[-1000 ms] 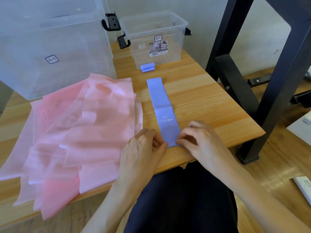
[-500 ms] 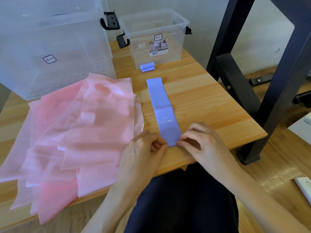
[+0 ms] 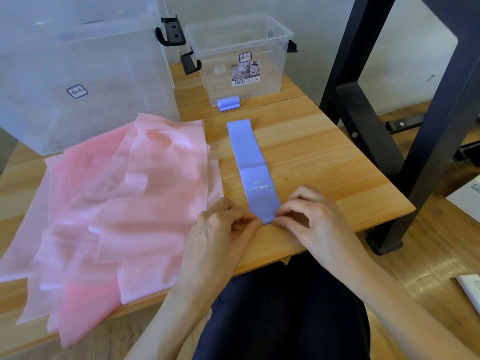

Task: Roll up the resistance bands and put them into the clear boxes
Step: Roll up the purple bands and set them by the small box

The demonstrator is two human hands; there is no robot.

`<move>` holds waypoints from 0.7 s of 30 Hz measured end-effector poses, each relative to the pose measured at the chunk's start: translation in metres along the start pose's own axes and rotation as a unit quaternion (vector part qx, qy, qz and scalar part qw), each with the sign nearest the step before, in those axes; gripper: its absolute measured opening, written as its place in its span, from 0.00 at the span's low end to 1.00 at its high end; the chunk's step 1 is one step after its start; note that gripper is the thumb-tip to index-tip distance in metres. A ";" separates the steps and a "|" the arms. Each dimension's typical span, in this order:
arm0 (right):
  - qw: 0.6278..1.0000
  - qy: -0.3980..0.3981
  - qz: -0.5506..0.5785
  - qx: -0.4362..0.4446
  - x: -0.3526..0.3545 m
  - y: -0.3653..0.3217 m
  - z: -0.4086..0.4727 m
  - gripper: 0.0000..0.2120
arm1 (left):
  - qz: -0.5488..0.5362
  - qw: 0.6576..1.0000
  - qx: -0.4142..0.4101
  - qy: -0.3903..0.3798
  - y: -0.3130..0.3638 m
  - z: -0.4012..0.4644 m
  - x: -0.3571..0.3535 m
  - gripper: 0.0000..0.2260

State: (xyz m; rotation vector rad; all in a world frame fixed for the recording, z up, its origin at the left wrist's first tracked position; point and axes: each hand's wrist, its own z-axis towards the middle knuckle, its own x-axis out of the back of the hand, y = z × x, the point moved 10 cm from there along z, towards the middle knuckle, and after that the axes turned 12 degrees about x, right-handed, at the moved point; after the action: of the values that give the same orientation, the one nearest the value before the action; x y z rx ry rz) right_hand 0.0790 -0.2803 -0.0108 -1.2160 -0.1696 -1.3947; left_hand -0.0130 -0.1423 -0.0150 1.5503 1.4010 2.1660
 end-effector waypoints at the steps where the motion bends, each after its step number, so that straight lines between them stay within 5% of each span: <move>1: 1.000 0.007 -0.003 -0.001 0.000 0.000 0.001 0.04 | 0.003 1.000 0.001 0.001 0.000 0.001 0.000 0.02; 7: 0.999 0.031 -0.013 -0.005 0.000 -0.001 0.000 0.05 | 0.012 1.000 0.021 0.010 0.000 0.010 0.000 0.07; 12: 0.999 0.048 -0.019 0.007 0.003 -0.001 0.002 0.05 | 0.001 1.000 -0.028 0.011 0.002 0.004 -0.001 0.01; 21: 0.994 0.047 -0.090 0.041 0.000 -0.011 0.003 0.03 | 0.023 0.998 -0.034 0.041 0.004 0.008 0.001 0.03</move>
State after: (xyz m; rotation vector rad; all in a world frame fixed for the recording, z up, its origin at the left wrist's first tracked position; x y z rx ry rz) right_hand 0.0723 -0.2751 -0.0035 -1.0853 -0.2744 -1.5817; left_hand -0.0061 -0.1391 -0.0108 1.5005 1.3113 2.3049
